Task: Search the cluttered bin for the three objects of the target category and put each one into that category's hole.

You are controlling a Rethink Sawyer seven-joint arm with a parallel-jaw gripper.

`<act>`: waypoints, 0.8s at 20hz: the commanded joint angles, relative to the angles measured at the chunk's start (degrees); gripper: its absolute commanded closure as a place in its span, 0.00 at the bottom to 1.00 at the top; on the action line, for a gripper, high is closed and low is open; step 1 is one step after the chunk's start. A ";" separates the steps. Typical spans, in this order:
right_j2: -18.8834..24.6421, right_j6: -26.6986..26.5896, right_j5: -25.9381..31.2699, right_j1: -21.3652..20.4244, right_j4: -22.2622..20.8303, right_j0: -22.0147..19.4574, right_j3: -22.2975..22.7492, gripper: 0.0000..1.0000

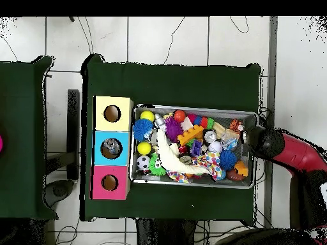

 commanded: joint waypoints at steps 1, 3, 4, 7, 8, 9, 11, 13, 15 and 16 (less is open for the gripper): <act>6.32 3.22 1.19 2.86 1.90 -0.84 5.01 1.00; 5.24 3.68 2.15 1.96 1.46 0.41 4.39 1.00; 4.84 3.59 2.40 1.15 1.11 0.92 4.32 1.00; 3.36 2.70 4.66 -1.47 0.22 2.57 4.62 1.00; 2.92 2.51 5.19 -1.75 -0.04 3.02 4.50 1.00; 2.69 2.45 4.82 -2.03 -0.37 3.24 4.80 1.00; 2.01 2.92 5.00 -1.71 -0.63 4.18 4.01 1.00; 1.71 2.86 5.17 -1.42 -0.80 4.70 3.33 1.00; 1.41 2.69 5.14 -1.14 -0.97 5.10 2.77 1.00; 1.34 2.54 5.47 -1.22 -0.89 5.22 2.60 1.00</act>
